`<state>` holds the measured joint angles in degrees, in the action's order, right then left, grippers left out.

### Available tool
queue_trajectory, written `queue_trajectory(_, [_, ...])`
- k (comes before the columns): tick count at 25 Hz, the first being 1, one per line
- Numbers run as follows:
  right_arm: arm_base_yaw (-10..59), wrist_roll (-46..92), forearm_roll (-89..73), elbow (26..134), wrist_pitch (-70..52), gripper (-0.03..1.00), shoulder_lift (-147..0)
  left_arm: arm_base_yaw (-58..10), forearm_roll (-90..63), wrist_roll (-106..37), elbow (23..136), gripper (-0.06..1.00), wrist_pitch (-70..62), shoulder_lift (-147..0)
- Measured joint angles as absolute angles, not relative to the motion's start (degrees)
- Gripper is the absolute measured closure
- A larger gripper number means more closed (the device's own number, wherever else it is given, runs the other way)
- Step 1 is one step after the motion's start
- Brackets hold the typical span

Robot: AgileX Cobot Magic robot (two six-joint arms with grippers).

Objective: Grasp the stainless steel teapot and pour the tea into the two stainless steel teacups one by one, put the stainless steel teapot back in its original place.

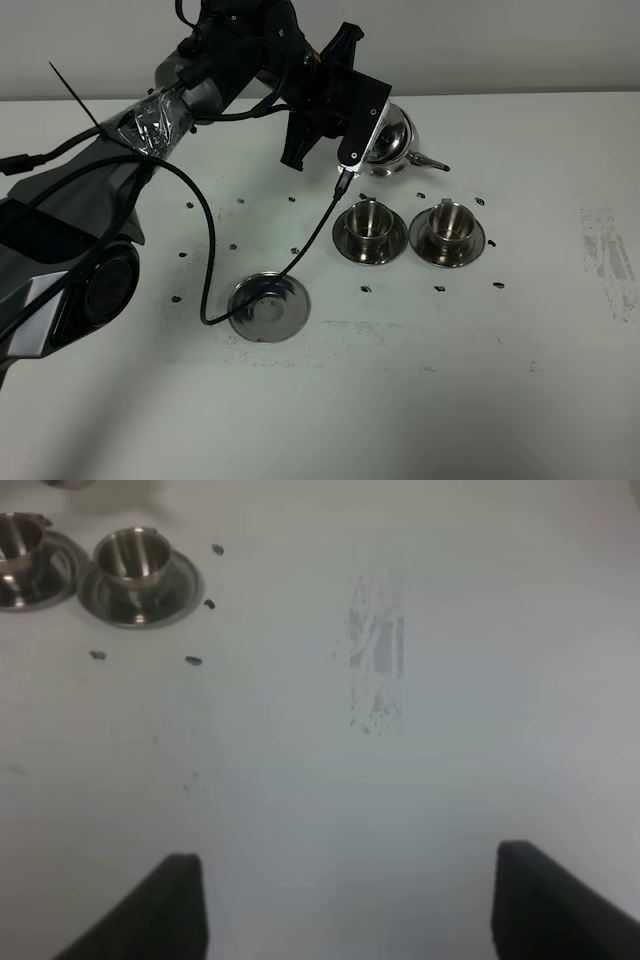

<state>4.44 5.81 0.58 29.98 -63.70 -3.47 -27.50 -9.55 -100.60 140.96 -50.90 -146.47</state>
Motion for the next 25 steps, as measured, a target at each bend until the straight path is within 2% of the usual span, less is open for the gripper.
queue_trajectory(13, [4.44, 5.75, 3.98, 29.98, -63.70, 0.38, -3.47, -27.96, -9.55, -101.07, 140.96, 0.76, -49.41, -146.47])
queue_trajectory(25, [4.44, 0.00, 8.30, 29.98, -63.60, 0.38, -3.47, -27.96, -9.40, -101.69, 140.96, 0.76, -48.67, -146.47])
